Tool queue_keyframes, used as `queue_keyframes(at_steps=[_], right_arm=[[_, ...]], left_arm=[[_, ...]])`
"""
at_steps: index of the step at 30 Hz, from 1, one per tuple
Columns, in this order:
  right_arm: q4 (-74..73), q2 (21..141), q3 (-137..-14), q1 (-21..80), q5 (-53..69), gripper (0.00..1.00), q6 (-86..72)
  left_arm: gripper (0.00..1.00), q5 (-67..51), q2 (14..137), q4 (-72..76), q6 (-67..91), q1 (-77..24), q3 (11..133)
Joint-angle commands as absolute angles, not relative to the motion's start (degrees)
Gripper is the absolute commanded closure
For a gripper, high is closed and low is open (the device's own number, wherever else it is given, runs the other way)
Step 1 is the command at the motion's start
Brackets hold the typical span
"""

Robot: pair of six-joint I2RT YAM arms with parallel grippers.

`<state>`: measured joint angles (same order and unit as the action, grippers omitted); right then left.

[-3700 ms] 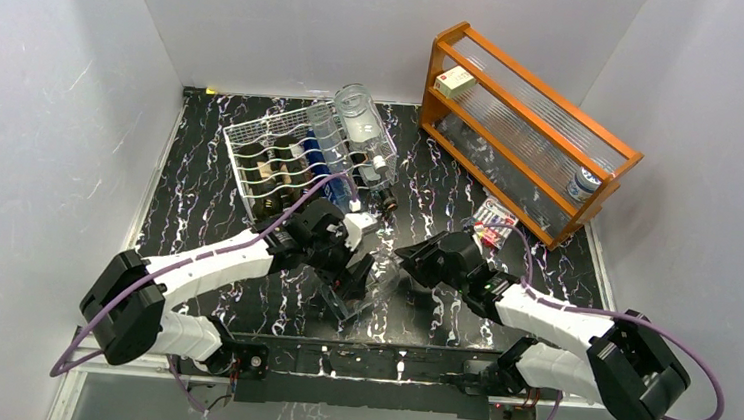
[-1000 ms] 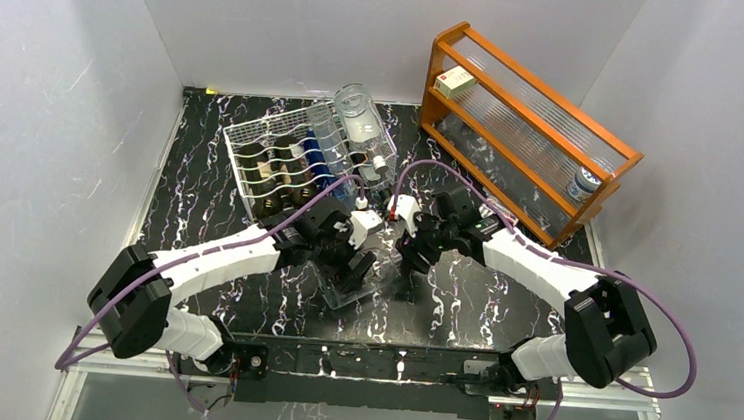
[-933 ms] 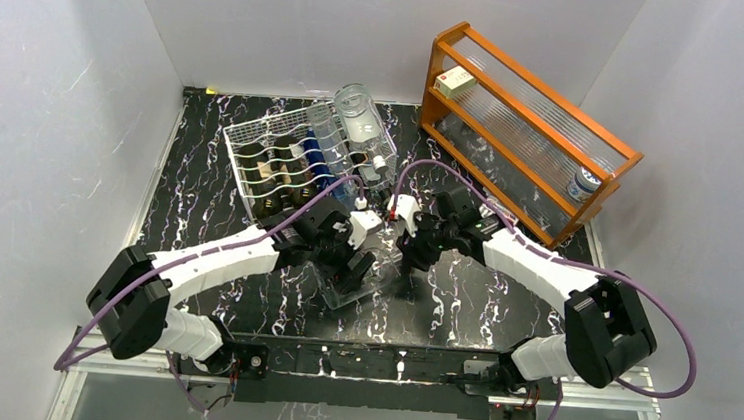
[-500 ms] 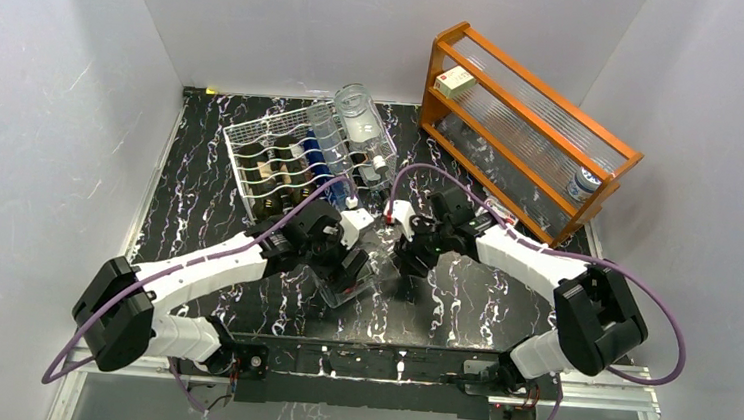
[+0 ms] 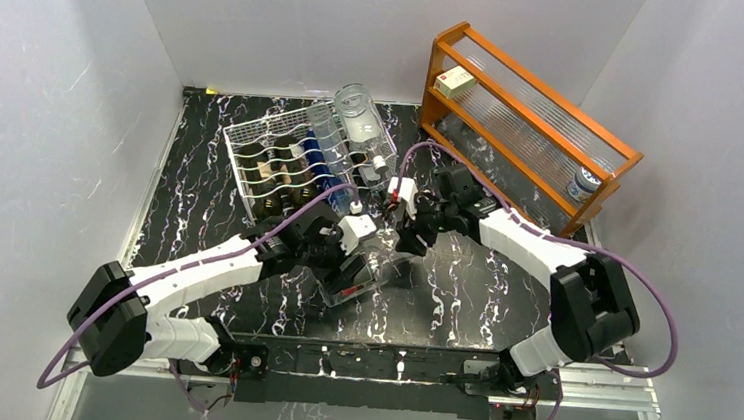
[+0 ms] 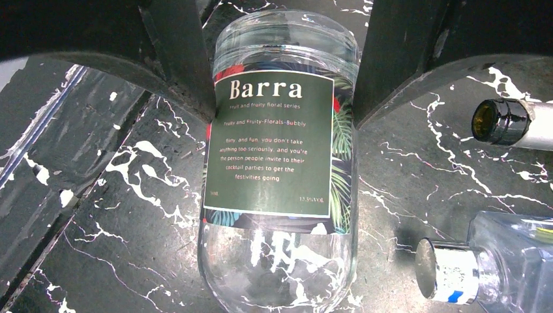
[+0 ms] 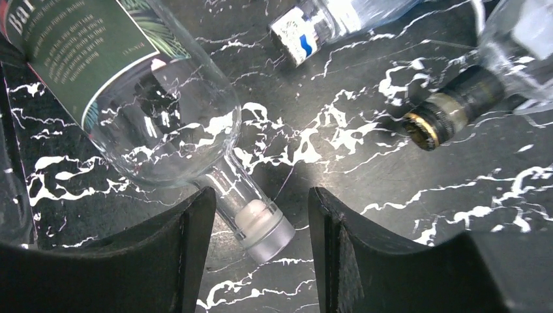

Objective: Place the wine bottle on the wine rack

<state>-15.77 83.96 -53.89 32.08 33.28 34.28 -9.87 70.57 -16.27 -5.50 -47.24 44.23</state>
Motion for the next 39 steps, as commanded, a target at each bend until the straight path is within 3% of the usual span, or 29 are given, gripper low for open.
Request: queue_keyframes(at_steps=[1,13,20,29,39], right_arm=[[-20.85,87.39,-57.01,31.64,38.41,0.36,37.93],[-22.33,88.61,-53.01,32.04,38.66,0.36,35.44],[-21.31,87.61,-50.7,34.97,36.97,0.42,32.87],[-18.31,85.19,-47.56,39.7,32.97,0.38,29.15],[-14.34,84.67,-45.04,45.08,25.28,0.37,27.54]], left_arm=[[0.52,-4.95,69.27,-16.79,-9.9,-46.56,41.64],[0.48,-3.69,67.24,-12.79,-10.47,-46.51,39.91],[0.38,-3.4,65.54,-11.98,-7.82,-46.52,40.15],[0.22,-5.23,53.49,-10.81,-8.65,-46.42,39.25],[0.14,-1.15,45.27,-9.64,-7.51,-46.43,41.52]])
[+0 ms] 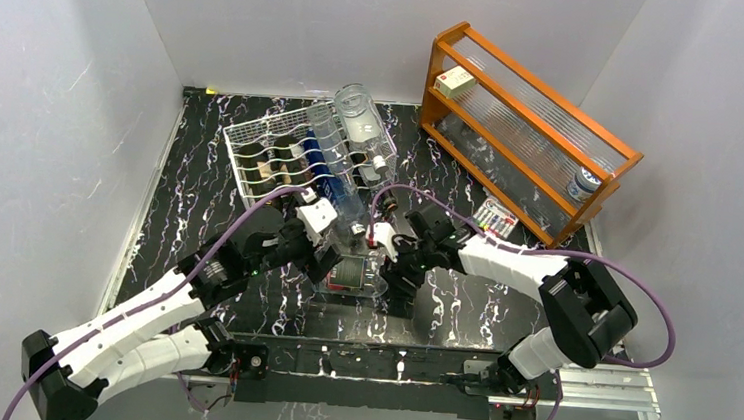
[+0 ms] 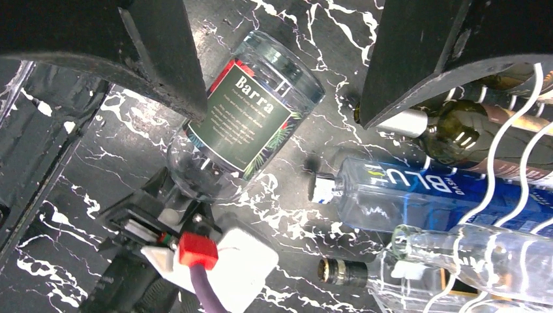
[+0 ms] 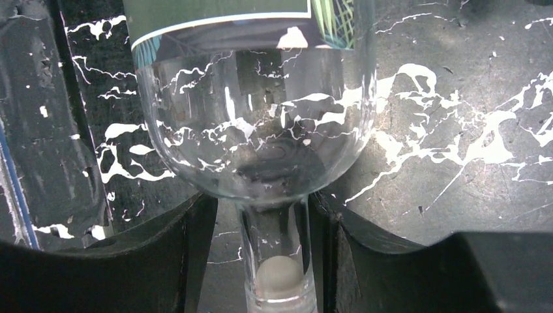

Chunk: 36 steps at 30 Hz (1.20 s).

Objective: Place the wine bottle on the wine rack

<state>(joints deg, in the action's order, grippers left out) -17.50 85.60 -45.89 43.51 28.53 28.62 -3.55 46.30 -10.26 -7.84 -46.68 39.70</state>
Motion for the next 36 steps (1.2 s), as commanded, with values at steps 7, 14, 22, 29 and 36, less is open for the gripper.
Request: queue_keyframes(at_steps=[7,14,22,29,36], right_arm=[[-12.66,85.56,-44.12,46.8,22.89,0.4,27.34],[-14.05,86.2,-43.37,47.71,21.83,0.48,28.68],[-15.04,88.99,-44.1,47.71,21.55,0.66,28.91],[-15.88,91.47,-44.64,47.87,21.62,0.47,28.73],[-16.52,92.84,-45.12,47.9,21.5,0.48,28.73]], left_arm=[[0.13,0.7,46.21,-10.29,-8.85,-46.46,43.06],[0.13,1.57,46.58,-10.1,-9.31,-46.48,43.34],[0.13,2.28,47.14,-10.44,-10.14,-46.49,43.68],[0.13,2.71,47.16,-10.63,-10.55,-46.43,43.83],[0.12,3.03,47.28,-10.55,-10.98,-46.41,43.8]])
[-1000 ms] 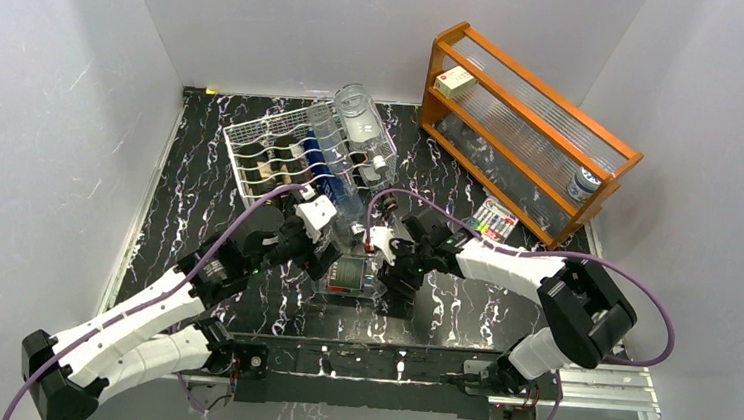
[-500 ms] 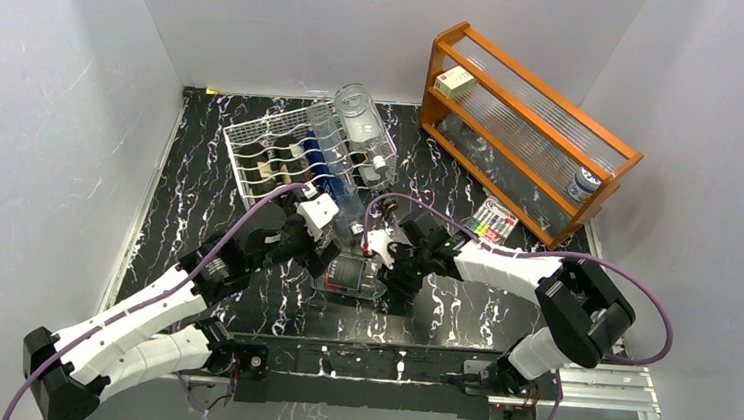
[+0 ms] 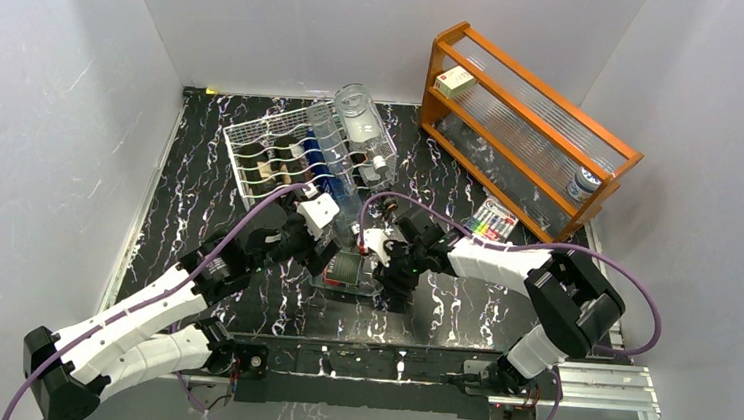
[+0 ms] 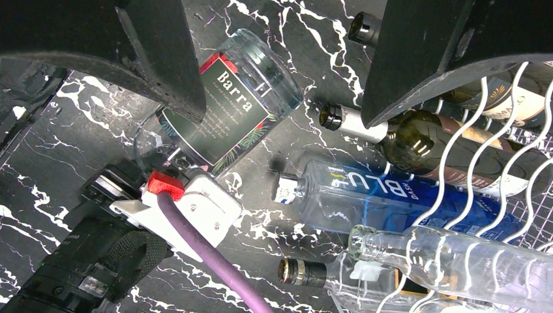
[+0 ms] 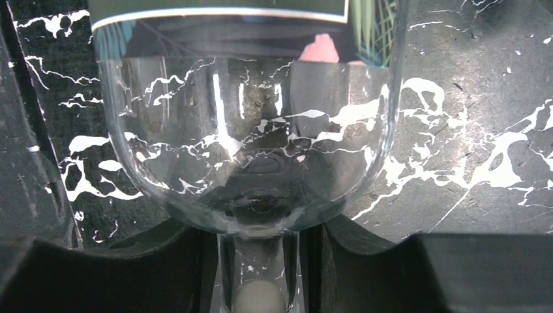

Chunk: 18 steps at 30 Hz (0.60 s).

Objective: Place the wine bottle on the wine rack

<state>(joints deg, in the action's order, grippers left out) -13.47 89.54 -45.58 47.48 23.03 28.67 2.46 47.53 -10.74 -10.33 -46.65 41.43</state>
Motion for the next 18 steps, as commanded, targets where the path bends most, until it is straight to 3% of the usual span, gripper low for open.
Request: queue_keyframes(at_steps=[1,4,7,18], right_arm=[[-16.52,93.01,-45.17,47.9,21.61,0.56,28.67],[-16.75,93.48,-45.58,47.86,21.54,0.82,28.73],[-17.28,93.48,-46.17,47.85,21.46,0.98,28.76],[-18.06,80.64,-48.08,47.86,25.21,1.0,25.46]], left_arm=[[0.12,3.07,47.25,-10.55,-10.93,-46.42,43.8],[0.12,3.16,47.19,-10.63,-11.05,-46.4,43.77],[0.12,3.31,46.97,-10.79,-11.06,-46.43,43.88],[0.12,4.83,46.01,-10.35,-11.32,-46.47,44.47]])
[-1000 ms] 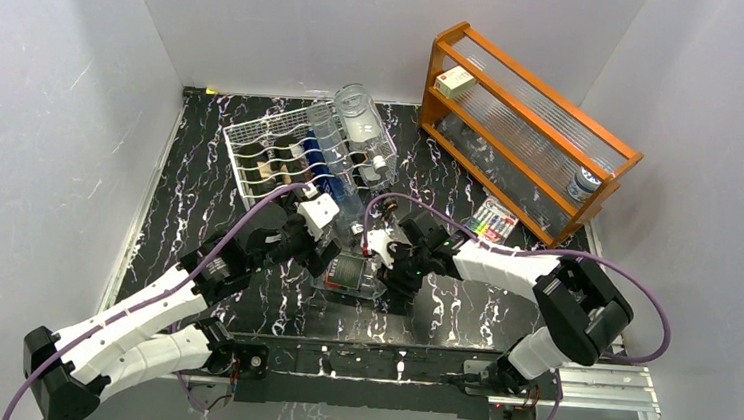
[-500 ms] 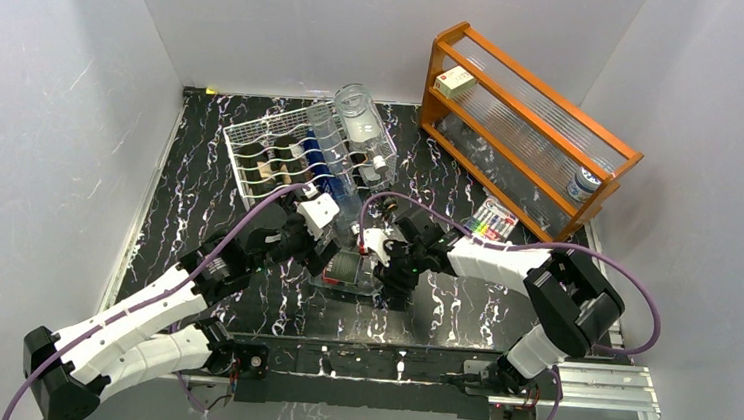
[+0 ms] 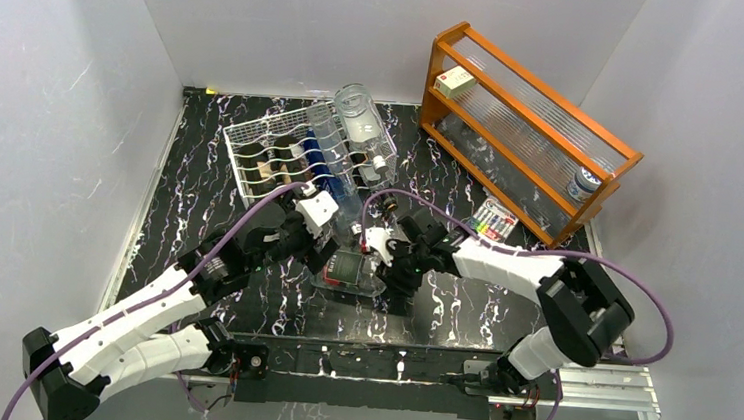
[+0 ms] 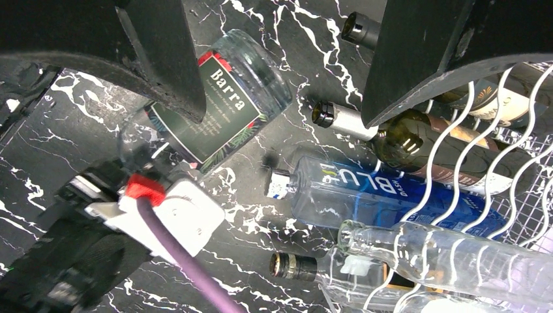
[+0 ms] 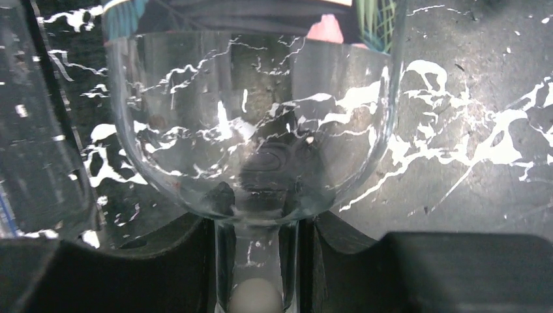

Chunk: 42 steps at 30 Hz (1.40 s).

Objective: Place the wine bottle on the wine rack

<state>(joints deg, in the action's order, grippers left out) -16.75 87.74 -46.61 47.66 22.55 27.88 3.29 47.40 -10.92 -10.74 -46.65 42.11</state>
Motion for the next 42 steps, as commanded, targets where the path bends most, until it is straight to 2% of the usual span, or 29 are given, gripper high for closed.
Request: queue_keyframes(at_steps=[1,19,28,34,42], right_arm=[[-18.14,79.81,-48.22,47.84,25.25,1.0,24.84],[-15.88,62.44,-46.21,47.86,28.62,1.0,20.34],[-4.93,57.13,-45.45,47.85,24.19,1.0,12.64],[4.98,59.19,-48.12,47.94,16.85,1.0,5.11],[11.97,70.02,-56.67,49.84,8.69,1.0,-2.53]], left_arm=[[0.12,5.09,46.05,-10.18,-11.32,-46.49,44.65],[0.12,12.69,43.28,-7.67,-10.48,-46.42,47.24],[0.12,17.32,39.57,-6.54,-8.54,-46.45,52.99],[0.12,18.84,37.62,-4.05,-7.53,-46.49,55.87],[0.11,20.87,34.45,-0.08,-8.54,-46.44,56.61]])
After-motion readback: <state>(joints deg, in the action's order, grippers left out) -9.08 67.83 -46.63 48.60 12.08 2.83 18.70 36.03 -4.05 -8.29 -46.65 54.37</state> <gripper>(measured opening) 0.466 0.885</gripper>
